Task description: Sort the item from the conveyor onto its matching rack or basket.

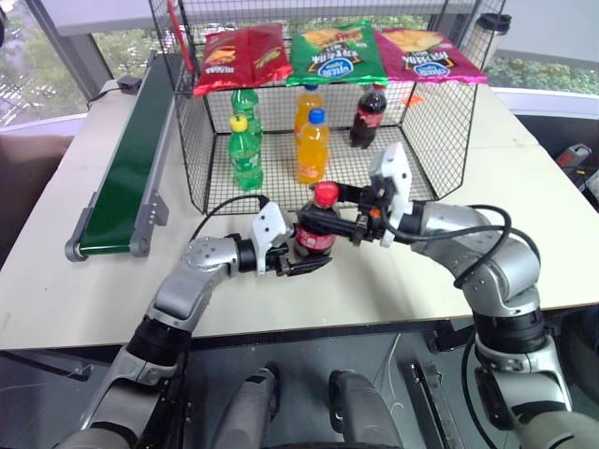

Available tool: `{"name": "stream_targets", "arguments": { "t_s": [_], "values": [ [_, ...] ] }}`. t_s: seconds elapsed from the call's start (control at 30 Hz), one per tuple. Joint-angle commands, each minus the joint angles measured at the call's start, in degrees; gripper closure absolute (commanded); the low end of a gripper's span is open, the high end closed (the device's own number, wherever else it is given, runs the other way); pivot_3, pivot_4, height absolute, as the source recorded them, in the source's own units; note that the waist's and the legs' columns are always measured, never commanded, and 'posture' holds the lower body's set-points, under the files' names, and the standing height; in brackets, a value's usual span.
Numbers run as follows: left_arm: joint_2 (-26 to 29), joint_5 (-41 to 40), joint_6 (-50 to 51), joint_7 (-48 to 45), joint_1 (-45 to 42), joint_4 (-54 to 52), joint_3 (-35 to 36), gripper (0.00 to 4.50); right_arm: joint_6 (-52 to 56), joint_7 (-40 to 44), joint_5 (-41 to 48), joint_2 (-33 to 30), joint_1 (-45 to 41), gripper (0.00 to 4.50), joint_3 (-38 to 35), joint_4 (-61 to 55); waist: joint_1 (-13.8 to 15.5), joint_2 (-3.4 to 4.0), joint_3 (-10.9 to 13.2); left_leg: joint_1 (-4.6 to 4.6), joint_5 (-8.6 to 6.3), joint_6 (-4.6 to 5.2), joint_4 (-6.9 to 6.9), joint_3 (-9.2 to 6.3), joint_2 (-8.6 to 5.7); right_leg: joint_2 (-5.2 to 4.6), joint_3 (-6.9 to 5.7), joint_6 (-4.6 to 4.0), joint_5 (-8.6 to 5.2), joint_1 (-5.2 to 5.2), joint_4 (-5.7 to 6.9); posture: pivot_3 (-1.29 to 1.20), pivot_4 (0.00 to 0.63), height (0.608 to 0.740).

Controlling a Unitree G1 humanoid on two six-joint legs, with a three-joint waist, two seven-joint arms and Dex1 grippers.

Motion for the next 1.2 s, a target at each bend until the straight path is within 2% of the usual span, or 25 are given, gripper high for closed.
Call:
{"name": "stream_targets", "arguments": {
  "t_s": [0.03,0.27,0.37,0.4,0.7,0.87,0.97,1.2],
  "values": [
    [-0.51,-0.74,-1.59,-0.25,-0.88,-2.66,1.56,1.59,-0.66,0.14,0.73,-0.01,-1.26,3.33,-1.16,-0.28,0.08,0.0,0.0,0.0,0.0,0.0,0.01,0.0,0.0,0.0,0.0,0.0,0.0,0.02,0.0,0.0,0.15,0.738],
    [-1.9,-1.16,2.33,4.24,-1.43,-2.59,3.82,1.59,-0.4,-0.02,0.52,-0.18,-1.55,3.33,-1.1,-0.33,0.05,0.0,0.0,0.0,0.0,0.01,0.02,0.0,-0.03,0.0,0.0,0.01,0.0,0.02,0.0,0.0,0.15,0.738],
    [-2.93,-1.21,2.52,6.7,-0.75,-3.11,5.42,0.12,-0.62,-0.68,0.13,0.11,-1.82,3.33,-1.26,-0.19,0.05,0.0,0.0,0.0,0.01,0.01,0.02,0.0,-0.03,0.0,0.0,0.02,0.01,0.02,0.0,0.0,0.15,0.738],
    [-2.92,-1.53,3.03,6.82,-0.26,-3.67,5.75,0.03,-0.75,-1.03,-0.05,0.25,-1.98,3.33,-1.36,-0.08,0.05,0.0,0.0,-0.01,0.01,0.01,0.03,-0.03,-0.02,0.0,-0.01,0.02,0.01,0.02,0.0,0.0,0.15,0.738],
    [-1.04,-2.36,7.69,10.75,5.39,-8.75,8.67,0.03,-4.58,-5.01,-4.04,0.51,-6.61,3.33,-3.45,6.59,-0.05,0.01,0.0,0.03,0.01,0.02,0.04,-0.01,-0.01,0.09,0.0,0.01,0.01,0.01,0.07,0.0,0.15,0.738],
    [-2.02,-0.7,7.57,17.08,14.76,-13.51,10.64,0.03,-13.99,-11.65,-13.5,1.04,-13.67,3.33,-4.45,22.62,-0.09,0.03,0.0,0.03,0.01,0.02,0.05,0.09,-0.05,0.08,0.06,0.01,0.01,0.02,0.05,0.0,0.15,0.738],
    [-4.81,3.54,4.14,24.53,16.4,-12.96,11.49,0.03,-20.24,-14.98,-17.05,2.88,-17.24,3.33,-5.31,32.56,0.23,0.03,0.0,0.03,0.01,0.01,0.05,0.02,-0.04,0.12,0.03,0.0,0.01,0.01,0.06,0.0,0.15,0.738],
    [-9.18,7.79,1.79,32.78,17.4,-13.47,11.61,0.03,-33.89,-18.8,-21.85,5.1,-25.23,3.33,-7.27,54.3,-0.01,0.04,0.01,0.04,0.03,0.03,0.03,0.1,-0.04,0.16,0.05,0.16,0.11,0.0,0.08,0.0,0.15,0.738]
  ]
}}
